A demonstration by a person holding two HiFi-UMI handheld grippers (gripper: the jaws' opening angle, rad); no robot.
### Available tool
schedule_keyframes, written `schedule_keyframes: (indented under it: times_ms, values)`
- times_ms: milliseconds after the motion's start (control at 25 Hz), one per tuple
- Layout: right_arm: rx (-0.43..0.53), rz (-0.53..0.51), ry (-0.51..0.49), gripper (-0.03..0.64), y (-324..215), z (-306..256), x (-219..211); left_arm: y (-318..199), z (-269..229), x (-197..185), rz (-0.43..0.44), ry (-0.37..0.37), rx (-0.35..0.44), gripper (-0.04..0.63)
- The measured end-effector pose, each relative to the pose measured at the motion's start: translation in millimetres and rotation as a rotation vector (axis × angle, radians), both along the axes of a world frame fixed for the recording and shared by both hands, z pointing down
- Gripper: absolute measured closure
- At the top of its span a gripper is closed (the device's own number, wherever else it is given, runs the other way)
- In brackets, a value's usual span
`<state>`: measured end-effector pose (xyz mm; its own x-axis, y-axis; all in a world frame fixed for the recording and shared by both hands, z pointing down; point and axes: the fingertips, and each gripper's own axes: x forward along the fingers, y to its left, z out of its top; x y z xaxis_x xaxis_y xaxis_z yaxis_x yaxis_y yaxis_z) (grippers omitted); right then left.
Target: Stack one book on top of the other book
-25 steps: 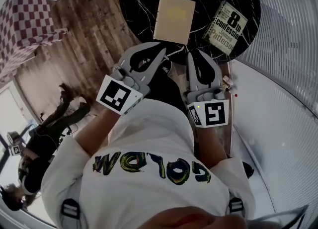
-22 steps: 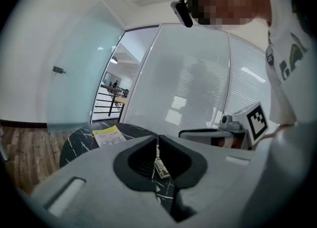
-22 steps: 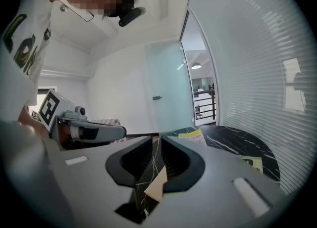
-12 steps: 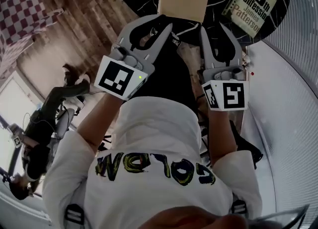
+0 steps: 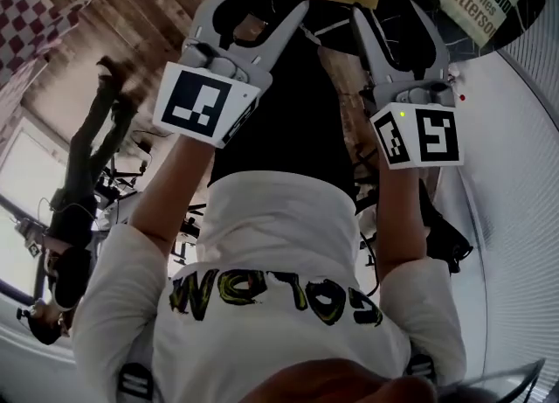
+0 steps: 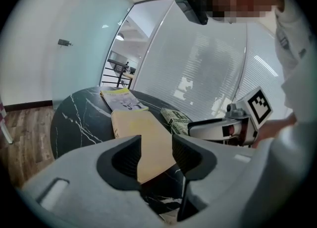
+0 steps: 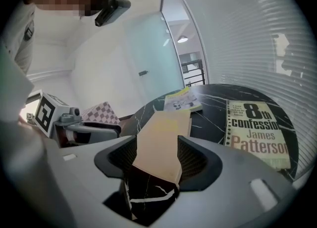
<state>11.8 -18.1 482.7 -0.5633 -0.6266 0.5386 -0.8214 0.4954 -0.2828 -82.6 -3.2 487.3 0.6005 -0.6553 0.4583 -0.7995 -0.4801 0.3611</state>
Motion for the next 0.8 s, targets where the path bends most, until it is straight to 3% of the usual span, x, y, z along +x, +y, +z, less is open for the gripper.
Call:
schedule_keyframes:
  times_ms: [440, 640, 800]
  values:
    - [-0.092, 0.028, -0.011, 0.334, -3, 56, 1, -7, 58, -9, -0.060, -0.049, -0.101, 0.329]
    - [-0.113, 0.029, -0.016, 0.334, -6, 70, 1, -9, 73, -8, -0.054, -0.038, -0.127, 0.321]
    - [-0.123, 0.029, -0.033, 0.380, -7, 74, -1, -9, 75, -6, -0.051, -0.020, -0.136, 0.318]
